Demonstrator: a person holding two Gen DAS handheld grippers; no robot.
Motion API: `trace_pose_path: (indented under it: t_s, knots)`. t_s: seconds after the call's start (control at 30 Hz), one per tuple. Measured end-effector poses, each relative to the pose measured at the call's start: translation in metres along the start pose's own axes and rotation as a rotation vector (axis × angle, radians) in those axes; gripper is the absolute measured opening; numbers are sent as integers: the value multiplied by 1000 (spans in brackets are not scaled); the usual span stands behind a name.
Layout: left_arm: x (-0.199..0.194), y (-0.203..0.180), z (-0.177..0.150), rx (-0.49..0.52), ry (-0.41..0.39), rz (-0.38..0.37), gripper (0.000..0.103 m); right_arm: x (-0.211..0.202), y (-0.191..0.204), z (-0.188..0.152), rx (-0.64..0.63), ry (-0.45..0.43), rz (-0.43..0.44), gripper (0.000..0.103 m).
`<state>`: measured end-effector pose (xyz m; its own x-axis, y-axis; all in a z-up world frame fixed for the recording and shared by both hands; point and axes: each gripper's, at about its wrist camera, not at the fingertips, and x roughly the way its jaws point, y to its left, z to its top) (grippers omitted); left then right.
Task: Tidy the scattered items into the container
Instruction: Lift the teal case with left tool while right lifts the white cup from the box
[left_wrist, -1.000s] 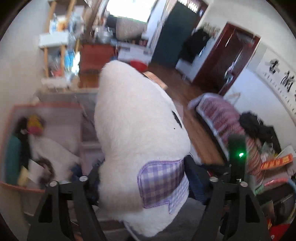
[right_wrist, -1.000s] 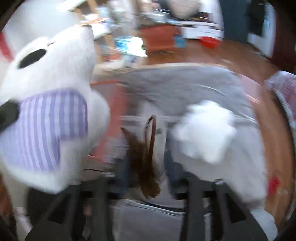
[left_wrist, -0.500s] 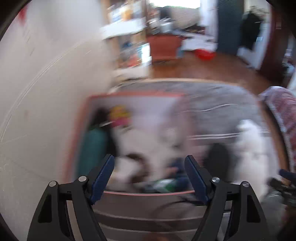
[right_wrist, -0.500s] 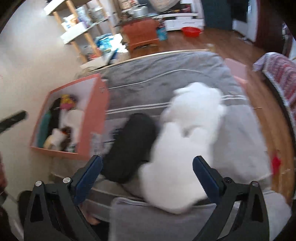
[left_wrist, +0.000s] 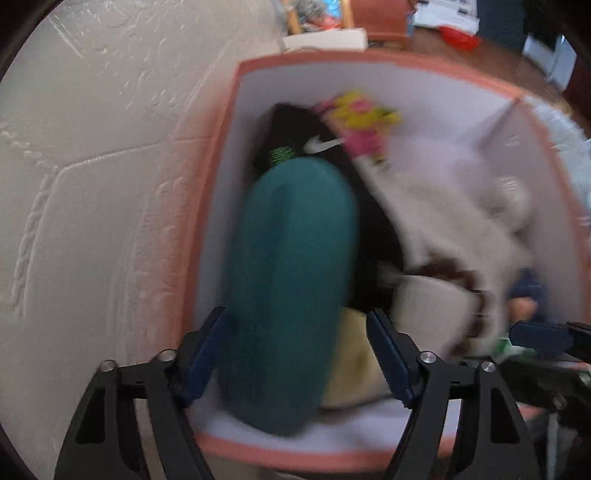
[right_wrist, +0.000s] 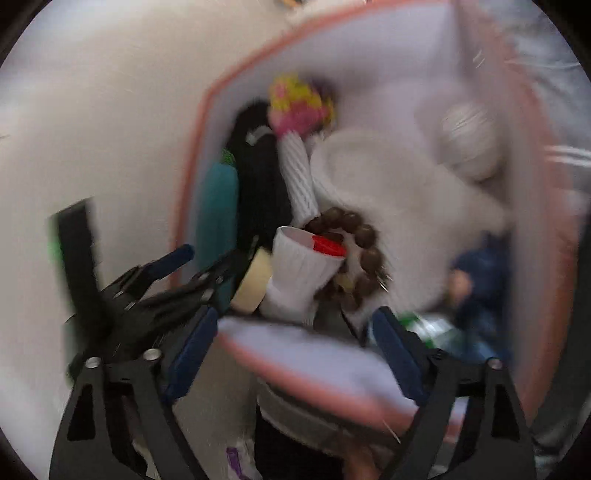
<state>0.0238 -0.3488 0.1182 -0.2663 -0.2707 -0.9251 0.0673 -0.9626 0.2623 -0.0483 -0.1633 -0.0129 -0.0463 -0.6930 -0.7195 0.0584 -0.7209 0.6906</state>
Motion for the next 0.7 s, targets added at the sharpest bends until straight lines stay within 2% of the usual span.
trace_pose_path:
  t_s: [0.03, 0.07, 0.13, 0.17, 0.27, 0.4, 0.53, 0.57, 0.6, 0.7]
  knots:
    - [3, 1, 0, 7, 2, -1, 69, 13, -4, 5, 24, 15, 9, 82]
    - [5, 0, -1, 18, 2, 17, 68, 24, -7, 10, 49, 25, 34, 74]
    - [3, -6, -4, 58, -9, 53, 68, 41, -9, 17, 77, 30, 81, 67]
    - [1, -10, -6, 75, -16, 76, 67, 46, -8, 19, 63, 29, 76, 52]
    - [-13, -21, -15, 99, -56, 158, 54, 40, -6, 13, 33, 12, 67, 52]
    - [-22, -38, -26, 147, -77, 235, 51, -19, -4, -3, -50, -93, 29, 52]
    - [-9, -39, -17, 158, -42, 280, 51, -91, -14, -21, -75, -183, 47, 52]
    - [-6, -32, -15, 136, -22, 259, 49, -111, -17, -27, -81, -203, 46, 52]
    - [-6, -23, -12, 105, -7, 231, 42, -131, -20, -32, -89, -223, 44, 52]
    - [-26, -11, -13, 85, -10, 143, 41, -189, -34, -57, -127, -294, 11, 52]
